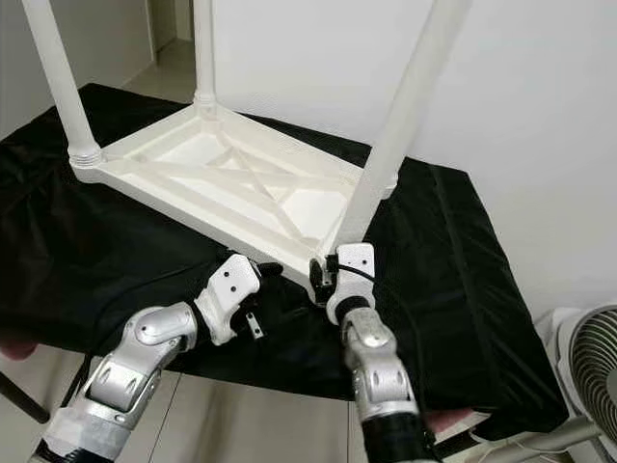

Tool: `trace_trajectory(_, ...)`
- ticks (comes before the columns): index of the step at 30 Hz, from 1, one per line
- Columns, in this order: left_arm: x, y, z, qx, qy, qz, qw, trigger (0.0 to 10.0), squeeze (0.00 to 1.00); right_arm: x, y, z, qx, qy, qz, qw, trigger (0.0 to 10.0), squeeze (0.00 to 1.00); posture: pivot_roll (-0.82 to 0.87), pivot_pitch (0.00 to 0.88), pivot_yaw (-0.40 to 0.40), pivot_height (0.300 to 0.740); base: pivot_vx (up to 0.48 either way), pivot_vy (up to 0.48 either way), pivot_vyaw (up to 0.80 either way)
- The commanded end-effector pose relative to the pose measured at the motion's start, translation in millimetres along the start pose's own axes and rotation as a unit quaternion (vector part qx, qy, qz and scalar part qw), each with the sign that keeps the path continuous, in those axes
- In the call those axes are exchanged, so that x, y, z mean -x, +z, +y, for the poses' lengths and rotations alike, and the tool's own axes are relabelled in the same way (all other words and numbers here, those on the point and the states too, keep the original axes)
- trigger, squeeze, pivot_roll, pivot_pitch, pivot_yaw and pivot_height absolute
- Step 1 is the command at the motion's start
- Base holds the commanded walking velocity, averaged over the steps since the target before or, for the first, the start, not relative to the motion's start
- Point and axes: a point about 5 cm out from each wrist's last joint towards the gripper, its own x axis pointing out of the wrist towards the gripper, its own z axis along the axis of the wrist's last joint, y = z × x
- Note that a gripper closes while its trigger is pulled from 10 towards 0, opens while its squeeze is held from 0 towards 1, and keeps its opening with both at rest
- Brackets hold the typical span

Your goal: Building children table

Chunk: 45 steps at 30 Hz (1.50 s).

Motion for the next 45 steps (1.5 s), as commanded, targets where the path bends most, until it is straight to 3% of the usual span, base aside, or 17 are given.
trace_trajectory(1,0.2,-1,6.9,-0.011,0.042,0.006,0.999,10.0,0.00,9.4,-2,5.6,-0.014,-0.026,0.003,1.000,10.0,0.00,0.02,0.000,-0.163,0.740,0.000,0.000,0.00)
trace_trajectory(3,1.1,-1,7.0,-0.010,0.040,0.006,0.999,10.0,0.00,8.2,2,-2.2,-0.010,-0.036,-0.002,0.999,10.0,0.00,0.02,0.000,-0.162,0.740,0.000,0.000,0.00)
trace_trajectory(4,1.1,0,6.7,-0.010,0.038,0.005,0.999,10.0,0.00,7.2,3,-7.6,-0.009,-0.042,-0.004,0.999,10.0,0.75,0.02,0.000,-0.163,0.740,0.000,0.000,0.00)
trace_trajectory(5,1.1,0,6.7,-0.010,0.038,0.005,0.999,10.0,0.00,7.2,3,-7.6,-0.009,-0.042,-0.004,0.999,10.0,0.75,0.02,0.000,-0.163,0.740,0.000,0.000,0.00)
trace_trajectory(6,0.9,0,6.4,-0.009,0.036,0.005,0.999,10.0,0.00,6.8,6,-12.5,-0.014,-0.049,-0.008,0.999,10.0,1.00,0.02,0.000,-0.165,0.740,0.000,0.000,0.00)
trace_trajectory(12,-0.2,2,7.1,-0.008,0.037,0.001,0.999,10.0,0.00,5.8,11,-18.5,-0.026,-0.035,-0.018,0.999,10.0,1.00,0.01,0.000,-0.160,0.740,0.000,0.000,0.00)
trace_trajectory(13,-1.1,3,6.5,-0.006,0.036,-0.004,0.999,10.0,0.00,5.9,12,-17.6,-0.034,0.010,-0.013,0.999,10.0,0.88,0.01,0.000,-0.158,0.740,0.000,0.000,0.00)
trace_trajectory(15,-1.3,3,6.3,-0.005,0.036,-0.004,0.999,10.0,0.00,6.0,12,-17.3,-0.036,0.022,-0.012,0.999,10.0,0.88,0.01,0.000,-0.158,0.740,0.000,0.000,0.00)
trace_trajectory(16,-1.7,3,5.2,-0.007,0.034,-0.005,0.999,10.0,0.00,6.1,11,-18.4,-0.038,0.050,-0.008,0.998,10.0,0.00,0.00,0.000,-0.155,0.740,0.000,0.000,0.00)
trace_trajectory(19,-1.9,4,1.7,-0.020,0.023,-0.009,0.999,10.0,0.00,4.5,9,-29.1,0.010,0.133,-0.009,0.991,10.0,0.00,0.00,0.000,-0.151,0.740,0.000,0.000,0.00)
trace_trajectory(23,-2.0,4,2.1,-0.020,0.022,-0.009,1.000,10.0,0.00,1.9,8,-34.3,0.034,0.169,-0.004,0.985,10.0,0.00,0.00,0.000,-0.147,0.740,0.000,0.000,0.00)
trace_trajectory(33,-4.2,7,2.1,-0.008,0.018,-0.011,1.000,10.0,0.00,-17.6,2,-39.2,0.144,0.289,0.024,0.946,10.0,0.00,0.01,0.000,-0.138,0.740,0.000,0.000,0.00)
trace_trajectory(38,-5.3,8,1.8,-0.011,0.017,-0.012,1.000,10.0,0.00,-24.4,-1,-34.5,0.137,0.315,0.024,0.939,10.0,0.00,0.02,0.000,-0.138,0.740,0.000,0.000,0.00)
trace_trajectory(39,-5.5,9,1.9,-0.011,0.017,-0.013,1.000,10.0,0.00,-26.6,-1,-33.3,0.135,0.323,0.022,0.937,4.4,0.00,0.02,0.000,-0.137,0.740,0.000,0.000,0.00)
trace_trajectory(40,-5.8,9,1.8,-0.011,0.017,-0.014,1.000,10.0,0.00,-28.0,-2,-32.1,0.132,0.330,0.023,0.934,2.8,0.00,0.02,0.000,-0.137,0.740,0.000,0.000,0.00)
trace_trajectory(41,-6.0,9,1.8,-0.011,0.017,-0.014,1.000,10.0,0.00,-29.1,-2,-31.4,0.132,0.332,0.021,0.934,0.0,0.00,0.03,0.000,-0.137,0.740,0.000,0.000,0.00)
trace_trajectory(45,-6.0,9,1.8,-0.011,0.016,-0.013,1.000,10.0,0.00,-30.1,-3,-31.0,0.125,0.337,0.019,0.933,0.0,0.00,0.03,0.000,-0.137,0.740,0.000,0.000,0.00)
